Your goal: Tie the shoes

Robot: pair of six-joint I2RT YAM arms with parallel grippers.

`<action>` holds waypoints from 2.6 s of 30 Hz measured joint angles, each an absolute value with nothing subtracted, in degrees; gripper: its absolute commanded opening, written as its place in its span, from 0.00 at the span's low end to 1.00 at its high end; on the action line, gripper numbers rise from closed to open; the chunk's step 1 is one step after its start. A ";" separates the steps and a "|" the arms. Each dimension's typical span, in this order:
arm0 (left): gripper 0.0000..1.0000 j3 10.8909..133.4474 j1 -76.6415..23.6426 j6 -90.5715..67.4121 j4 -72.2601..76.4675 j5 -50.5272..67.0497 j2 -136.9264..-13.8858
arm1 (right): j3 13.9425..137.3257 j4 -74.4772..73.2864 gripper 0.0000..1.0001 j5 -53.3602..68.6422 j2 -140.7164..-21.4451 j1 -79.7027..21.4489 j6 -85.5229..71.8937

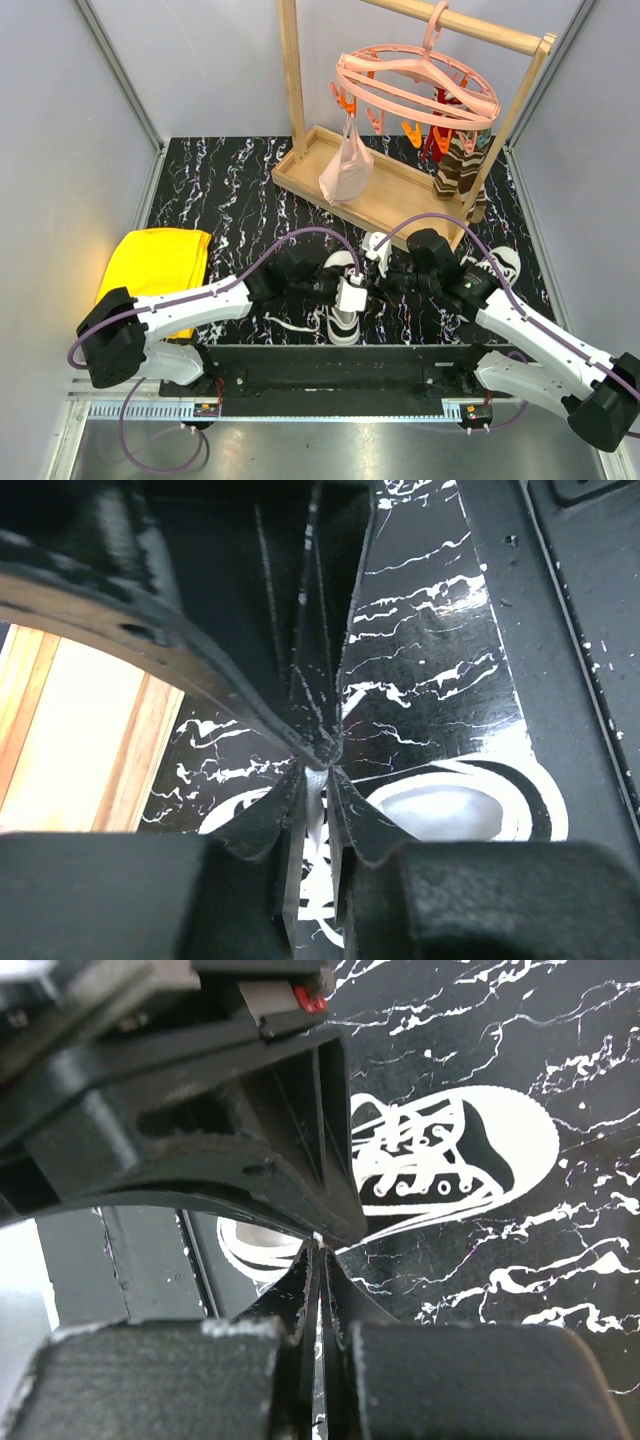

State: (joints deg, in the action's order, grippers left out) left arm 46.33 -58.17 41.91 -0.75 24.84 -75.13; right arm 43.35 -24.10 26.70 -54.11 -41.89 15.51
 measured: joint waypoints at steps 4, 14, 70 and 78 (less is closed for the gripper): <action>0.00 46.33 -58.48 42.15 -0.95 23.46 -75.16 | 43.51 -23.75 0.28 26.65 -54.13 -41.89 15.20; 0.00 43.68 -54.87 25.36 4.40 23.62 -73.34 | 43.90 -22.57 0.70 20.82 -51.75 -41.21 12.14; 0.06 39.62 -41.54 -51.09 20.71 15.09 -80.84 | 30.33 18.96 0.46 17.47 -67.75 -40.05 -13.06; 0.08 39.62 -41.54 -51.92 20.78 15.20 -80.86 | 30.70 21.23 0.12 16.53 -70.85 -40.07 -13.50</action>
State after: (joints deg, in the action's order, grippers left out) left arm 39.62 -41.54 -51.92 20.78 15.20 -80.86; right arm 30.70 21.23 16.53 -70.85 -40.07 -13.50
